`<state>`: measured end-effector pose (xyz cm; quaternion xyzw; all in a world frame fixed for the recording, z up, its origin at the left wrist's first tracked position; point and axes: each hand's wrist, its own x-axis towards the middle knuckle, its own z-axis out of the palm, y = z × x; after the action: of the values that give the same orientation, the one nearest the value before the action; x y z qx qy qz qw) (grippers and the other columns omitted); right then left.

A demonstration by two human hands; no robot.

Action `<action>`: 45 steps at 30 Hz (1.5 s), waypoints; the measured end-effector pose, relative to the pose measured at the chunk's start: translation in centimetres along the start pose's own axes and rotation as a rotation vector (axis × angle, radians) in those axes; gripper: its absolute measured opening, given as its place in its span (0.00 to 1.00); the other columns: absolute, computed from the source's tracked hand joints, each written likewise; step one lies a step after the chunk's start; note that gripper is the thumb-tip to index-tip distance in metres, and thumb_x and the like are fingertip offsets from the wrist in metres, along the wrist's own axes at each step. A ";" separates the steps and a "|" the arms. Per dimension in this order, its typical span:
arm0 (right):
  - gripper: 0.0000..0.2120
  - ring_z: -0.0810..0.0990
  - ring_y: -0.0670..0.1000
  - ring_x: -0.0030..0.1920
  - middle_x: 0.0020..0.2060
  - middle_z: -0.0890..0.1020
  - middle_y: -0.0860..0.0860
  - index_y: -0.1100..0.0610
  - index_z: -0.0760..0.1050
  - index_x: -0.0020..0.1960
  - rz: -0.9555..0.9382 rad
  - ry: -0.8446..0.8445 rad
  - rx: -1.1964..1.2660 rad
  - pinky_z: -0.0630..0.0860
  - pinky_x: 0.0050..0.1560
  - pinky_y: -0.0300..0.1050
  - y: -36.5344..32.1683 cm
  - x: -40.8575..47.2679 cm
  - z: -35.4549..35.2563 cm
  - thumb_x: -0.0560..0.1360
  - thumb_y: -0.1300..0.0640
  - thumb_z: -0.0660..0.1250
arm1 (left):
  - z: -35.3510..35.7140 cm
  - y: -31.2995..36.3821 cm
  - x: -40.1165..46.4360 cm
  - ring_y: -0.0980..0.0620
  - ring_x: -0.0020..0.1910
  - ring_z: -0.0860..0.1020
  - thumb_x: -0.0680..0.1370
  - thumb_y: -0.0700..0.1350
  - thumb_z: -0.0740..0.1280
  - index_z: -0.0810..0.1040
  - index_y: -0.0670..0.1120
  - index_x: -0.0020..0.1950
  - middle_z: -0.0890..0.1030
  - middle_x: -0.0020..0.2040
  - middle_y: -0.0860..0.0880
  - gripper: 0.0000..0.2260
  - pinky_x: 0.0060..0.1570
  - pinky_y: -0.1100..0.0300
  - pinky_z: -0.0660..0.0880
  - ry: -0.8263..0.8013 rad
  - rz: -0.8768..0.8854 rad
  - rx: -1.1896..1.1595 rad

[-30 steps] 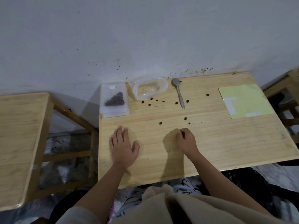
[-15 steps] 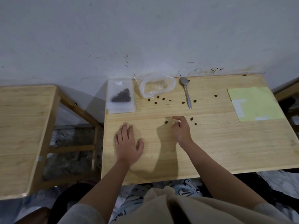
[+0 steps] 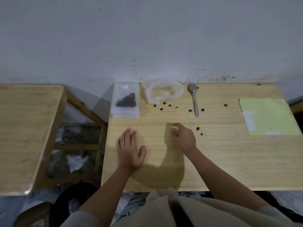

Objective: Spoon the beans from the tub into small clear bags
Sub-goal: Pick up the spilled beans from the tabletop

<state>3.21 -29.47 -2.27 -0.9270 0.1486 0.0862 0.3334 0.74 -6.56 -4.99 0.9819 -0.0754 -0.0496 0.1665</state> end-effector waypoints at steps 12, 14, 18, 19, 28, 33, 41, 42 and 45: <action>0.13 0.68 0.48 0.28 0.27 0.70 0.50 0.57 0.64 0.34 0.006 -0.033 0.266 0.64 0.31 0.44 -1.1 2.4 -0.8 0.78 0.64 0.55 | 0.6 2.8 2.2 0.43 0.74 0.59 0.73 0.59 0.60 0.66 0.43 0.71 0.63 0.74 0.42 0.32 0.70 0.36 0.53 -0.028 0.048 -0.059; 0.15 0.67 0.46 0.29 0.28 0.69 0.49 0.58 0.65 0.34 0.032 -0.047 0.280 0.63 0.31 0.41 -1.8 3.3 -1.1 0.80 0.61 0.54 | 1.1 3.8 3.1 0.45 0.76 0.55 0.73 0.59 0.58 0.64 0.43 0.73 0.59 0.76 0.43 0.33 0.71 0.37 0.47 -0.067 0.095 -0.033; 0.11 0.70 0.46 0.31 0.33 0.73 0.49 0.60 0.72 0.44 0.140 -0.135 0.390 0.68 0.29 0.38 -2.5 5.3 -1.0 0.81 0.61 0.54 | 1.9 4.5 4.8 0.47 0.76 0.51 0.73 0.60 0.57 0.62 0.43 0.74 0.55 0.78 0.44 0.34 0.70 0.36 0.47 -0.110 0.120 0.011; 0.10 0.71 0.46 0.28 0.35 0.74 0.50 0.60 0.73 0.45 0.196 -0.153 0.491 0.69 0.26 0.36 -2.7 5.8 -1.0 0.80 0.63 0.55 | 2.0 4.4 4.9 0.46 0.76 0.52 0.73 0.61 0.57 0.62 0.43 0.74 0.56 0.78 0.44 0.34 0.70 0.35 0.50 -0.119 0.121 0.012; 0.09 0.70 0.46 0.29 0.28 0.75 0.49 0.60 0.78 0.39 0.123 0.002 0.442 0.68 0.34 0.37 -3.4 9.0 0.2 0.74 0.56 0.68 | 1.8 4.3 5.2 0.44 0.74 0.59 0.72 0.64 0.60 0.65 0.43 0.73 0.61 0.76 0.42 0.35 0.67 0.36 0.59 -0.114 0.127 0.066; 0.09 0.76 0.48 0.34 0.31 0.78 0.47 0.56 0.81 0.53 -0.076 -0.021 0.144 0.74 0.40 0.42 -3.9 9.5 1.0 0.74 0.57 0.68 | 1.9 4.2 5.2 0.46 0.75 0.55 0.71 0.64 0.60 0.64 0.44 0.73 0.60 0.76 0.43 0.36 0.67 0.35 0.59 -0.128 0.114 0.041; 0.16 0.80 0.57 0.47 0.43 0.83 0.56 0.58 0.71 0.61 -0.046 -0.013 -0.005 0.71 0.39 0.45 -3.5 9.4 1.5 0.77 0.52 0.64 | 1.7 4.3 5.2 0.46 0.74 0.56 0.71 0.63 0.59 0.65 0.43 0.73 0.61 0.76 0.43 0.36 0.67 0.35 0.59 -0.121 0.117 0.031; 0.18 0.80 0.57 0.48 0.45 0.83 0.56 0.57 0.71 0.63 -0.033 -0.003 -0.002 0.72 0.40 0.46 -3.4 9.3 1.4 0.77 0.51 0.64 | 1.7 4.4 5.2 0.46 0.74 0.56 0.72 0.63 0.59 0.65 0.43 0.73 0.60 0.76 0.43 0.36 0.67 0.35 0.59 -0.123 0.115 0.034; 0.15 0.80 0.56 0.50 0.48 0.83 0.55 0.59 0.75 0.59 -0.047 0.028 0.015 0.76 0.45 0.48 -3.3 9.0 1.3 0.77 0.52 0.64 | 1.6 4.4 5.2 0.44 0.74 0.59 0.72 0.63 0.59 0.65 0.43 0.73 0.61 0.76 0.43 0.35 0.67 0.36 0.59 -0.128 0.110 0.041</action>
<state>12.66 -28.16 -3.67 -0.9289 0.1320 0.0642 0.3400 5.04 -12.06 -5.37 0.9743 -0.1406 -0.1014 0.1439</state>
